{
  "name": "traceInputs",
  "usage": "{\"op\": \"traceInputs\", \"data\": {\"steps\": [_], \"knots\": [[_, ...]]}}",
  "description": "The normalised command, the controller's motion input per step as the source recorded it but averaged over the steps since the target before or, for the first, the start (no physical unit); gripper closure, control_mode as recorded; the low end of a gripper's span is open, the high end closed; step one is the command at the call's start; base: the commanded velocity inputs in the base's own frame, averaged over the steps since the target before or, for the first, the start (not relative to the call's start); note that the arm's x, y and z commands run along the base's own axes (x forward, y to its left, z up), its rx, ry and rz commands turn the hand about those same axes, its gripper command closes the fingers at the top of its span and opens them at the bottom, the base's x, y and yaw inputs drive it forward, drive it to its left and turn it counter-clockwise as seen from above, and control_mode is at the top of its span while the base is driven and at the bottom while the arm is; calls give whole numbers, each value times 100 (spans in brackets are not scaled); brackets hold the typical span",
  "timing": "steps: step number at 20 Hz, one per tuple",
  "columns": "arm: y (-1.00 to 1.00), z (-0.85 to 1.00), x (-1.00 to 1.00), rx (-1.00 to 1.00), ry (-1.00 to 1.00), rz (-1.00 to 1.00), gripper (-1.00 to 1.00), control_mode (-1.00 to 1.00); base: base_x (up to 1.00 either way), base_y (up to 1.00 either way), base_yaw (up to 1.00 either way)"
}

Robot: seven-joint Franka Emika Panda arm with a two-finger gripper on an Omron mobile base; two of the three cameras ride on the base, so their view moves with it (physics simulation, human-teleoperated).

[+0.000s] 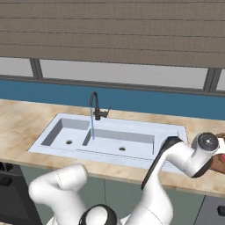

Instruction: Pick the peach from the sink and place it on the cutting board to airdry. Then turn off the sink faucet.

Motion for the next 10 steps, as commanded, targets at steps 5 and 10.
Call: {"op": "traceInputs", "data": {"steps": [5,10], "knots": [[56,20,-44,-13,-19,22,-100,-100,0,0,0],[39,38,-29,-2,-13,20,-100,-100,0,0,0]]}}
